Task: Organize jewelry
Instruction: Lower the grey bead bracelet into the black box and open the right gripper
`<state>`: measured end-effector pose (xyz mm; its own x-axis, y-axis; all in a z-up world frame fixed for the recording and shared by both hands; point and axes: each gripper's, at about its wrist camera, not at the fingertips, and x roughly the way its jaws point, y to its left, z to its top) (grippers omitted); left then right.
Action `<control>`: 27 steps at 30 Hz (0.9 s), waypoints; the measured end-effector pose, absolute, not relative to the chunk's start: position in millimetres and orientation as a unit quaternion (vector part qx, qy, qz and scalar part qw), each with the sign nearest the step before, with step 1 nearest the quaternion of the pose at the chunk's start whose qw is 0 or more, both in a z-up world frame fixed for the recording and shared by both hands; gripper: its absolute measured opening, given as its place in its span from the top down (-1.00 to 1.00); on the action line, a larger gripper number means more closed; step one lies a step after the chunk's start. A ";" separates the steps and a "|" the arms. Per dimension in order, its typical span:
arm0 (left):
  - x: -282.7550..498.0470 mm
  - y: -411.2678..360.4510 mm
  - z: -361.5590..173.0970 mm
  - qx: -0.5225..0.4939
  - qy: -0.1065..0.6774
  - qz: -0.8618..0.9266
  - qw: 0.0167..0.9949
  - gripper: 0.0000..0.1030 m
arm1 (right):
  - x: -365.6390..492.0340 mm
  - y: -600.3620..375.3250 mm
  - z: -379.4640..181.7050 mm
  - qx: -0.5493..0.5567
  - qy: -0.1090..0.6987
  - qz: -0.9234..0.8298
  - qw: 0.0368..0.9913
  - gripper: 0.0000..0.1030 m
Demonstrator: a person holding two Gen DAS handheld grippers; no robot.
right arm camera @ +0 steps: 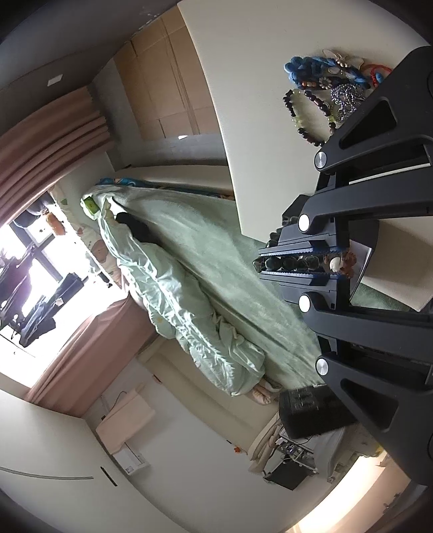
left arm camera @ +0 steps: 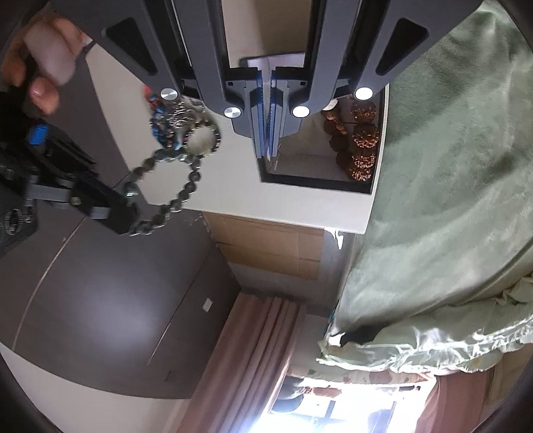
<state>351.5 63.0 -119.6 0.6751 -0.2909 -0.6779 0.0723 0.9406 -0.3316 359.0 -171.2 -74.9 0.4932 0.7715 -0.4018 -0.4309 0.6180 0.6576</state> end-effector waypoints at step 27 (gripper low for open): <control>291.2 118.2 -83.1 -0.166 0.314 0.021 0.934 -0.84 | 365.6 -112.8 -96.1 0.220 0.394 0.357 0.818 -0.36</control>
<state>291.2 118.2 -83.1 0.8017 -0.0656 -0.5941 -0.1434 0.9438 -0.2977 365.6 -112.8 -96.1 0.4339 0.7579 -0.4872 -0.4110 0.6477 0.6415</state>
